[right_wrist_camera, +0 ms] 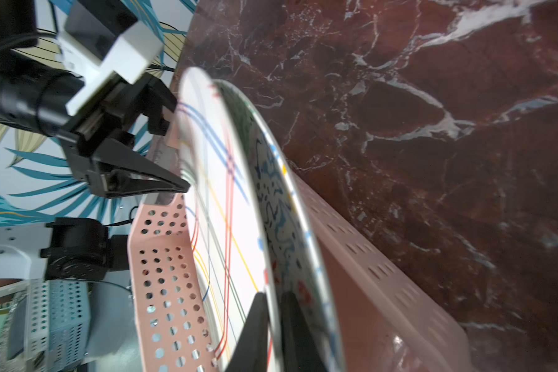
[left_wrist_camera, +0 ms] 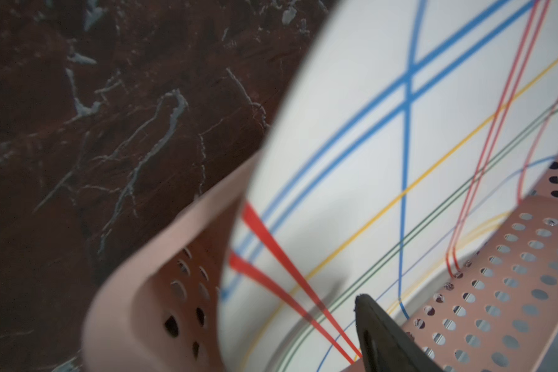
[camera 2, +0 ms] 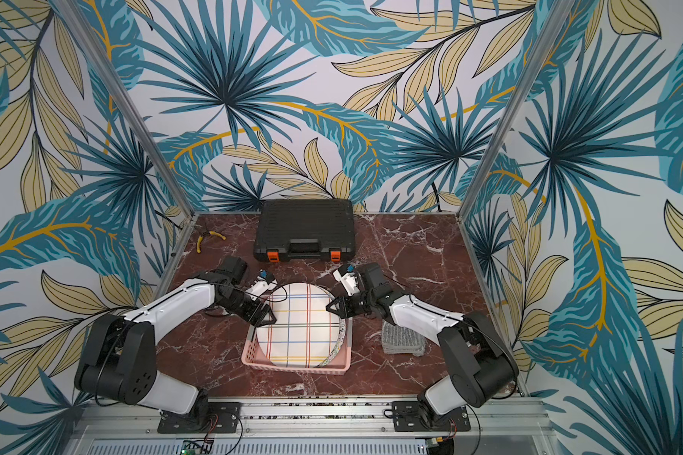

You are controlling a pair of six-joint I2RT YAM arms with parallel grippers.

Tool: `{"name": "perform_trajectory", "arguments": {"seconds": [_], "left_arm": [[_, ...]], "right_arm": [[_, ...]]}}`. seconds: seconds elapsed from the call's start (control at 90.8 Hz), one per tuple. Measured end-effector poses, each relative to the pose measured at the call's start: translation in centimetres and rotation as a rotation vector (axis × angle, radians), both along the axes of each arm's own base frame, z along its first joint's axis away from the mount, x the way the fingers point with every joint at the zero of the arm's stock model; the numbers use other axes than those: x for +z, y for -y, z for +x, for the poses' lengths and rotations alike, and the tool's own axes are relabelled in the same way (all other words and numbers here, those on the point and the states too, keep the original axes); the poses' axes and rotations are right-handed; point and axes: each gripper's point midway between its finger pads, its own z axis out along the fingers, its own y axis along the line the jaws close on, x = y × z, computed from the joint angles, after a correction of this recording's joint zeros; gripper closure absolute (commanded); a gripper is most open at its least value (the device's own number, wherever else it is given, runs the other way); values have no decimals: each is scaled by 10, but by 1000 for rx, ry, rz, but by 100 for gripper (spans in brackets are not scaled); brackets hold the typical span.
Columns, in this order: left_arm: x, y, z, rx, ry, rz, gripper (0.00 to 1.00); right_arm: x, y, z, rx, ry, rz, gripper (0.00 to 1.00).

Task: Wipe the wet plate dry
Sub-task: Pick up the plate from the bin.

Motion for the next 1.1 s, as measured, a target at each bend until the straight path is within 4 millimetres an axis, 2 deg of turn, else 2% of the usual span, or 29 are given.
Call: {"name": "perform_trajectory", "arguments": {"seconds": [0.165,0.364,0.496,0.639,0.782,0.947,1.102], "left_arm": [[3,-1,7,8,39,8,16],[27,-4,16,13,129,0,0],[61,-13,39,43,197,-24,0],[108,-14,61,65,294,-94,0],[130,-4,53,45,313,-173,0],[137,9,36,7,255,-273,0],[146,21,25,-23,212,-370,9]], "right_arm": [[8,2,3,-26,35,3,100],[42,32,16,-156,126,-32,100],[66,46,23,-208,161,-38,100],[85,51,19,-221,180,-13,100],[107,57,14,-231,193,46,100],[127,60,9,-216,198,123,100],[140,52,4,-171,202,196,100]]}}
